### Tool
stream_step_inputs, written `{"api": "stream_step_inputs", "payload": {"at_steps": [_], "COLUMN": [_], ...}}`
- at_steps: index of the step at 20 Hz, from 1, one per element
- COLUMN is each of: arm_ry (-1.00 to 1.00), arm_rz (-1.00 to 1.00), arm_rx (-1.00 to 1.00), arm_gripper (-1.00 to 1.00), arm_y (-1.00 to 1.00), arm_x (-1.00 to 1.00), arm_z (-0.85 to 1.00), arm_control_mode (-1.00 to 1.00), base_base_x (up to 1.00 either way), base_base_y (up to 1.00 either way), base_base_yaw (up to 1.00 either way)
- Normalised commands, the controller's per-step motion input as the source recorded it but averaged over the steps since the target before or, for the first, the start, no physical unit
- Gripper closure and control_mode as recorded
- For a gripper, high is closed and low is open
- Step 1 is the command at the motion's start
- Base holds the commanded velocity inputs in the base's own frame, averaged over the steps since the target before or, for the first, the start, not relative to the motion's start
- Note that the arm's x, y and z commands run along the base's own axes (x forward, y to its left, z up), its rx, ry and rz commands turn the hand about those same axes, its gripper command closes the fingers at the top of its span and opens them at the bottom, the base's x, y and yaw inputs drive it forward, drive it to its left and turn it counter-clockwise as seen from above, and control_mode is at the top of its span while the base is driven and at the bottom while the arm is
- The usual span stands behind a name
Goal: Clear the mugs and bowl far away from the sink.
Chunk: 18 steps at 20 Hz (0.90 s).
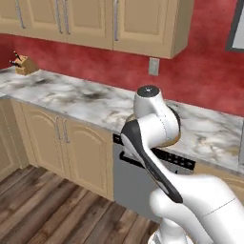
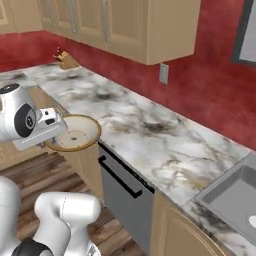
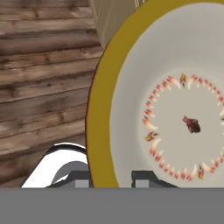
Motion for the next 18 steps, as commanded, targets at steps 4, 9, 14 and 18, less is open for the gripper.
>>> {"api": "stream_step_inputs", "payload": {"at_steps": [4, 9, 14, 18], "arm_ry": [0.00, 0.00, 0.00, 0.00], "arm_rz": [0.00, 0.00, 0.00, 0.00], "arm_rx": [0.00, 0.00, 0.00, 0.00], "arm_gripper": [1.00, 1.00, 1.00, 1.00], "arm_y": [0.00, 0.00, 0.00, 0.00], "arm_x": [0.00, 0.00, 0.00, 0.00], "arm_z": [0.00, 0.00, 0.00, 0.00], "arm_control_mode": [1.00, 1.00, 1.00, 1.00], "base_base_x": [-0.03, -0.28, -0.29, -0.23], "base_base_y": [0.01, -0.14, -0.24, -0.36], "base_base_yaw": [0.66, 0.77, 0.76, 0.69]}}
